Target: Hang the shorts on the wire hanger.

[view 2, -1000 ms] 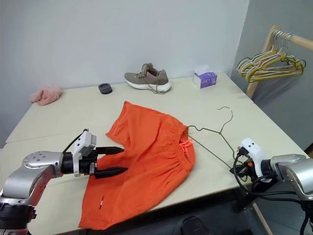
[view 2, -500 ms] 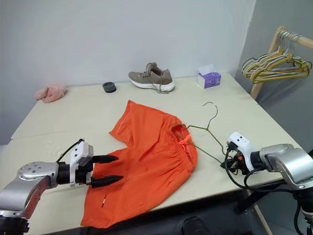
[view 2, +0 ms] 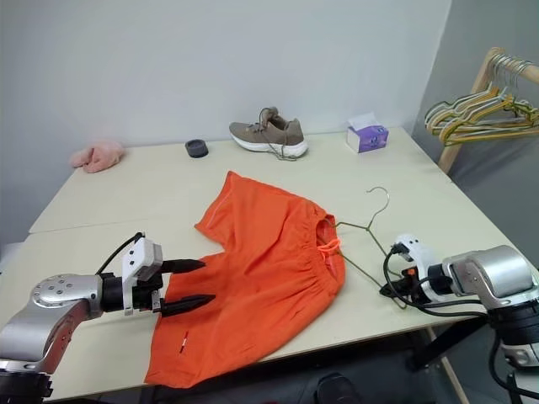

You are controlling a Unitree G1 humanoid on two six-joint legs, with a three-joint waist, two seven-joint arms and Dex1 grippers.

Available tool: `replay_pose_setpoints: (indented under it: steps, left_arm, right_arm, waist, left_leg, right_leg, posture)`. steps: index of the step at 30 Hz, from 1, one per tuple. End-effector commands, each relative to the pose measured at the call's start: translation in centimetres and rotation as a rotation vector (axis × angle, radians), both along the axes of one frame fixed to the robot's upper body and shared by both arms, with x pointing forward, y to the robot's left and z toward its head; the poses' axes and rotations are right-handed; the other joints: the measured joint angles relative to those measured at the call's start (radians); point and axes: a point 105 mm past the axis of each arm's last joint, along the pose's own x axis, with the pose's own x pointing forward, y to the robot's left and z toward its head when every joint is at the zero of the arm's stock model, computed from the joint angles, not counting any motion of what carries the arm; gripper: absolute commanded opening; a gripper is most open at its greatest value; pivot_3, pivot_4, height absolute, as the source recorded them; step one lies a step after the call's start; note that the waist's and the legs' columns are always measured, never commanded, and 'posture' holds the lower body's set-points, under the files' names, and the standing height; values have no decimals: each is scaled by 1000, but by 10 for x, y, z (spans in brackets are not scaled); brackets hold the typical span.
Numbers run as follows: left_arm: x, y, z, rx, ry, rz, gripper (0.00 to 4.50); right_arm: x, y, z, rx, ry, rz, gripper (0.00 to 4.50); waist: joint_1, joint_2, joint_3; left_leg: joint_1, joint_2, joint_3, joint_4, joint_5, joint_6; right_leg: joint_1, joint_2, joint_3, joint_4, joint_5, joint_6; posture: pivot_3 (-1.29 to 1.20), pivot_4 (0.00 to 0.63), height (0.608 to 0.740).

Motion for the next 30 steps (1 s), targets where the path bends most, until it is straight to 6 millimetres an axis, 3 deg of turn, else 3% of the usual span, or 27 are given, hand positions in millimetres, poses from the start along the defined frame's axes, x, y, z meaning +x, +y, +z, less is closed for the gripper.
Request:
replay_pose_setpoints:
  steps: [1, 7, 12, 16, 20, 24, 30]
  left_arm:
    - [4, -6, 16, -2, -74, -21, 4448]
    - [9, -7, 21, -18, -102, 3, 4448]
    - [19, -3, 28, -64, -129, 75, 4448]
    - [42, 8, 51, -156, -202, 209, 4448]
    - [55, 15, 77, -164, -289, 232, 4448]
    - [58, 22, 105, -54, -393, 153, 4448]
    - [61, 35, 114, 222, -477, 11, 4448]
  right_arm:
    - [16, 7, 16, 61, -5, -86, 0]
    - [37, 29, 27, 149, -54, -140, 0]
    - [41, 47, 51, 155, -224, -51, 0]
    - [35, 69, 63, -27, -560, 224, 0]
    - [31, 77, 62, -110, -685, 354, 0]
    - [39, 77, 62, -223, -811, 438, 0]
    - [43, 78, 61, -300, -910, 545, 0]
  waist:
    - [2, 0, 0]
    - [22, 1, 0]
    - [34, 1, 0]
    - [45, 1, 0]
    - [48, 1, 0]
    - [48, 1, 0]
    - [49, 2, 0]
  left_leg:
    - [0, 0, 0, 0, 0, 0]
    - [-2, -1, 0, 0, 0, 0]
    - [-4, -1, -1, 0, 0, 0]
    - [-6, -1, -1, 0, 0, 0]
    - [-5, 0, -2, 0, 0, 0]
    - [-6, -1, -1, 1, 0, 0]
    - [-5, -1, -2, 0, 0, 0]
  right_leg:
    - [0, 0, 0, 0, 0, 0]
    - [-1, 2, -1, 0, 2, -4]
    - [-3, 3, -1, 0, 3, -4]
    - [-6, 3, -2, 2, 1, -2]
    - [-6, 4, -3, 2, 0, 0]
    - [-6, 4, -2, 2, 0, 0]
    - [-6, 4, -2, 3, 2, -3]
  posture:
    - [-269, 0, 740]
    - [-260, 0, 740]
    - [-260, 0, 740]
    - [-265, 0, 740]
    - [-261, 0, 740]
    - [-257, 0, 740]
    - [-249, 0, 740]
